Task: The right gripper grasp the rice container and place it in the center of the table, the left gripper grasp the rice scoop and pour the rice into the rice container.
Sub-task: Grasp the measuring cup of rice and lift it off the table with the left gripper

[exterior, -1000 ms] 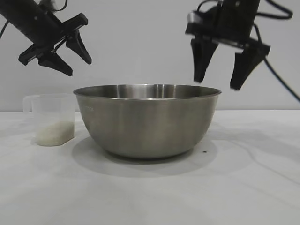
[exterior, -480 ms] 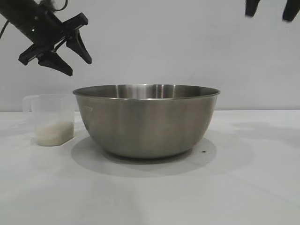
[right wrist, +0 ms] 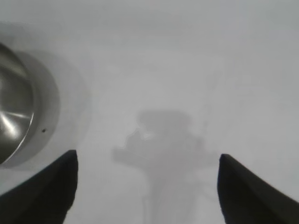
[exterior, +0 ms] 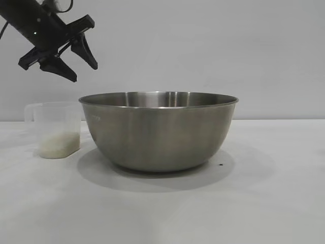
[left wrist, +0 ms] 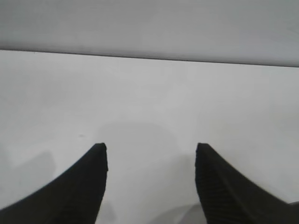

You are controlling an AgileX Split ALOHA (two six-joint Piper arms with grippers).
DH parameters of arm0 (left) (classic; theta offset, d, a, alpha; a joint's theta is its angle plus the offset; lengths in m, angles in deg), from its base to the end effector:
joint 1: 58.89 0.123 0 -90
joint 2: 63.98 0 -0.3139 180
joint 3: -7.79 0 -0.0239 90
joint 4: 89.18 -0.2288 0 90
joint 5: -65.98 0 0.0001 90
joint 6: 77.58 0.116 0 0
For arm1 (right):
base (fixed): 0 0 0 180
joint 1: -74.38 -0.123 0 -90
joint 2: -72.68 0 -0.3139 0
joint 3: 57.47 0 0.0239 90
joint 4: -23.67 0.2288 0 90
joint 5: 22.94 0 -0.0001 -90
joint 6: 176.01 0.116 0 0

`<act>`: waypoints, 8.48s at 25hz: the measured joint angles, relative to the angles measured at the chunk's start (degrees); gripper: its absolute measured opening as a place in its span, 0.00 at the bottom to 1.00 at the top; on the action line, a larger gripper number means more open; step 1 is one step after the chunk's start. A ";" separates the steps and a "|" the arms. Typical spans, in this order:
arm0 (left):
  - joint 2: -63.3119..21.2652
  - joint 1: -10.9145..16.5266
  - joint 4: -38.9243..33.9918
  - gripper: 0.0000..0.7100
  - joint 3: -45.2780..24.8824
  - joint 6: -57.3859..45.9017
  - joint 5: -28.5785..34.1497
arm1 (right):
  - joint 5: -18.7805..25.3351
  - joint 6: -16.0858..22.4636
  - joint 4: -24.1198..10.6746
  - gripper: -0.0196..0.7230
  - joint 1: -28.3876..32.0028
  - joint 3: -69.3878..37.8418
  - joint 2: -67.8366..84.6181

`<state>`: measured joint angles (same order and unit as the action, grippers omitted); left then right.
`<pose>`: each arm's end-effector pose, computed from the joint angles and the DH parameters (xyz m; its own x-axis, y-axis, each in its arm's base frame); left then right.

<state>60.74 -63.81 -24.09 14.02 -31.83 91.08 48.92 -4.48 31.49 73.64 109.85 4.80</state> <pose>0.4681 -0.0852 0.2245 -0.7177 -0.2106 -0.6637 0.1708 0.8708 -0.4610 0.1568 0.0170 0.3730 -0.8725 -0.1153 -0.4749 -0.1654 0.9841 0.0650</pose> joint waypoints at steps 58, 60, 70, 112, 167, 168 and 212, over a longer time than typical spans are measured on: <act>-22.78 8.26 -46.87 0.58 0.00 -26.81 29.09 | -6.20 1.35 0.03 0.76 0.00 -37.17 61.75; -23.70 8.26 -49.76 0.58 0.00 -28.88 31.71 | -6.20 1.35 0.13 0.76 0.00 -37.17 61.75; -30.27 8.26 -52.55 0.58 -5.26 -32.13 38.93 | -6.20 1.35 0.13 0.76 0.00 -37.17 61.75; -48.31 -4.33 13.92 0.58 -57.15 3.37 -19.99 | -6.20 1.35 0.35 0.76 0.00 -37.17 61.75; -29.26 -17.70 -18.85 0.20 -54.02 18.33 -85.78 | -6.20 1.35 0.58 0.76 0.00 -37.17 61.75; -29.26 -18.74 -17.65 0.20 -54.02 14.36 -85.90 | -6.20 1.35 0.58 0.76 0.00 -37.17 61.75; -7.29 -20.29 -44.14 0.20 -69.56 -41.29 -90.37 | -6.20 1.39 0.58 0.76 0.00 -37.17 61.75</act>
<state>53.45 -84.10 -68.24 -55.54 -73.12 0.71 42.72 -3.09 32.08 73.64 72.68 66.55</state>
